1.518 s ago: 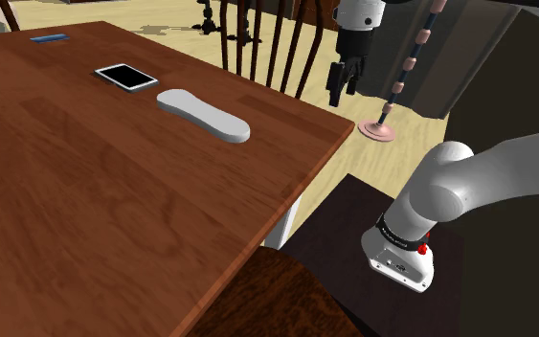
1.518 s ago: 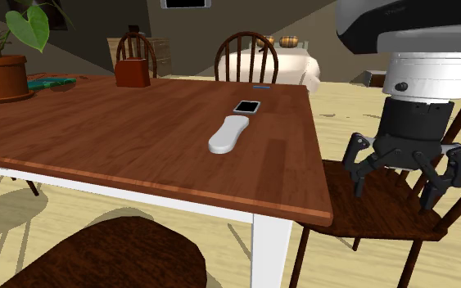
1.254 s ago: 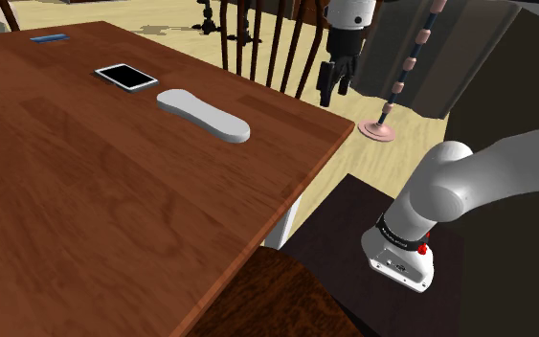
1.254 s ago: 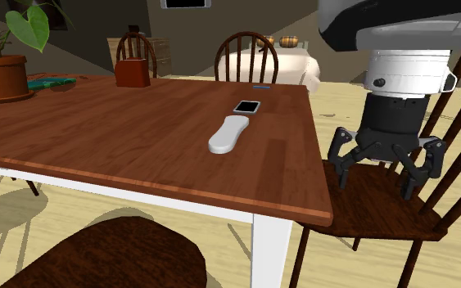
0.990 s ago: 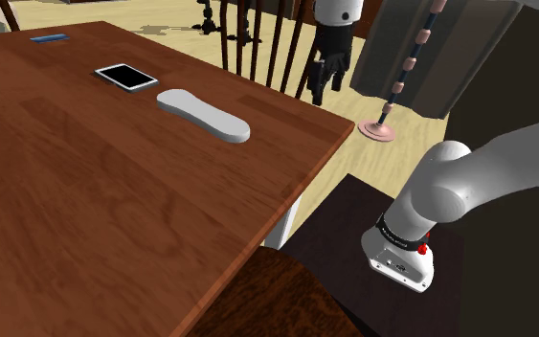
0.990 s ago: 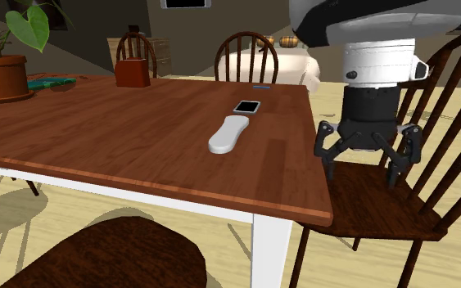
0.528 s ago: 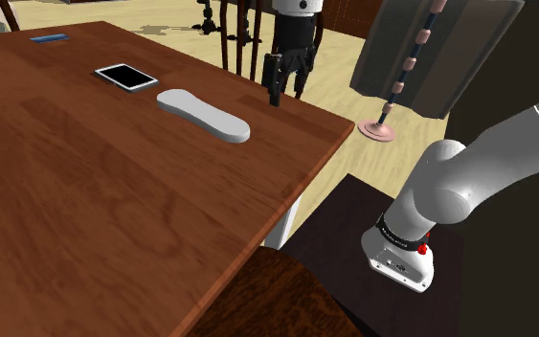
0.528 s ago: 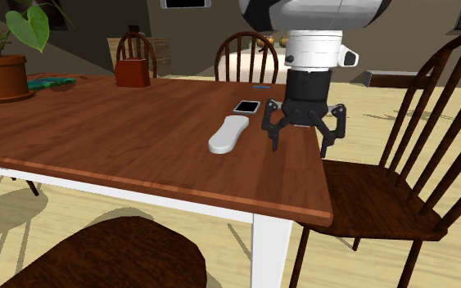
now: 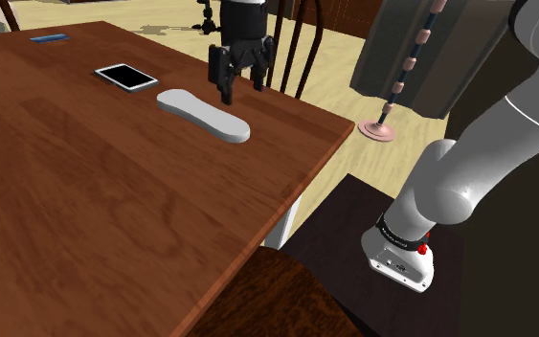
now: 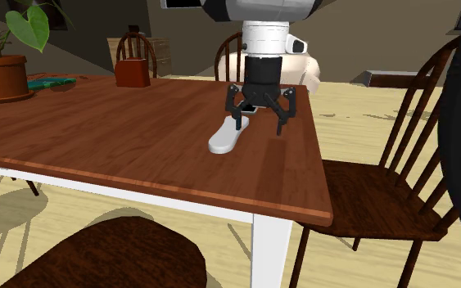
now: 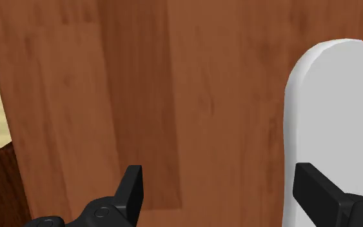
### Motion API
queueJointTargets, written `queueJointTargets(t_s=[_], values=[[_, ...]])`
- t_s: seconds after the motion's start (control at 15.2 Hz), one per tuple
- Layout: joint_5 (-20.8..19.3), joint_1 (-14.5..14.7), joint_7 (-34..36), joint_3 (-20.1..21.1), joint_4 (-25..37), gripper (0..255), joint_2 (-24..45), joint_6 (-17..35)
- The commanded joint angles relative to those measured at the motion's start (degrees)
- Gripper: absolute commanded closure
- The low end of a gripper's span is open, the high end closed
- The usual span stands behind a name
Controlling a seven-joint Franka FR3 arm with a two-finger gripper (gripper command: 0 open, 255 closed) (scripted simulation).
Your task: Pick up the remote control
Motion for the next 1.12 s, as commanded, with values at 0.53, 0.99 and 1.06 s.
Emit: queueJointTargets(t_s=[0.53,0.99,1.06], values=[[-4.6,2.9,8.3,5.5,13.2,0,12.6,0.7],[-4.2,2.8,8.0,5.4,8.7,255,11.8,4.4],[-4.2,2.8,8.0,5.4,8.6,255,11.8,4.5]])
